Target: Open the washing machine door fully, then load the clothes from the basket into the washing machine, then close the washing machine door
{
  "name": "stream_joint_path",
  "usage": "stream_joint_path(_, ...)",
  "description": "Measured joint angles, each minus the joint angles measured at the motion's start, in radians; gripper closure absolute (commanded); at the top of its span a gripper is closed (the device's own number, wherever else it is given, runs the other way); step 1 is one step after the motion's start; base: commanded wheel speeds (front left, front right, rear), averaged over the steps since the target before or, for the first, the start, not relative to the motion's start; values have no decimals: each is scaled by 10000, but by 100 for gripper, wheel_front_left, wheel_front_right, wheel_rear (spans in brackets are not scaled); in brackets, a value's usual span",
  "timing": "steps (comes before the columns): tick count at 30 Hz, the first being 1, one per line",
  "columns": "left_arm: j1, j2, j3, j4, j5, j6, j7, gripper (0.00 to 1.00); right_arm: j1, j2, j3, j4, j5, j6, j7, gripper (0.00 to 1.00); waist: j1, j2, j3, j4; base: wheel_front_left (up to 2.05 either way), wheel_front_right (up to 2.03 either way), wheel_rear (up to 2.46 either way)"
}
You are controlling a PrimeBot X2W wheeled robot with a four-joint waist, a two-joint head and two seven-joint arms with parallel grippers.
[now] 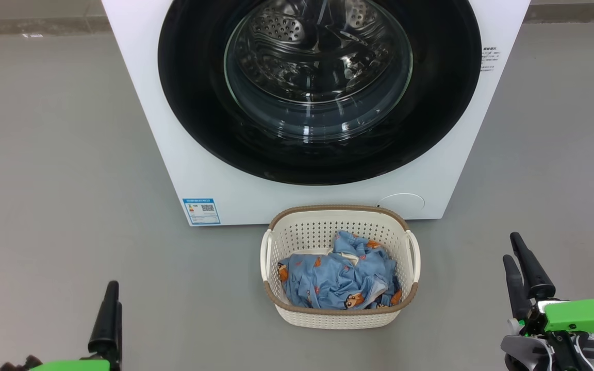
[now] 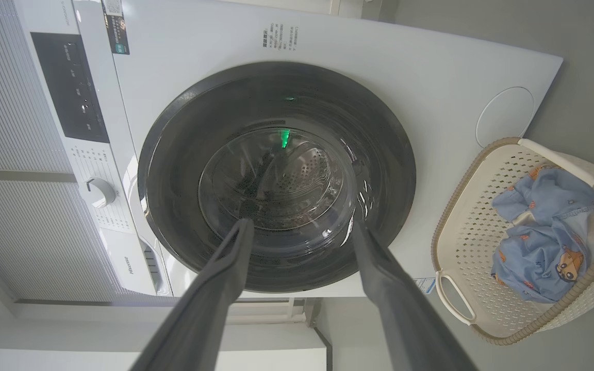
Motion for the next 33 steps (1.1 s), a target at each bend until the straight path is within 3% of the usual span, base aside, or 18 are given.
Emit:
stream_joint_path(14,-261,197,-288,-6,2004,86,-391,0,-353,-247,393,-82,-1595,0,-456,0,0,0,44,36,0,0,0)
stream_joint_path(33,-491,349,-644,217,4514,345,-955,0,-623,-575,901,-138,-4725,0,-980,0,0,0,102,26,0,0,0)
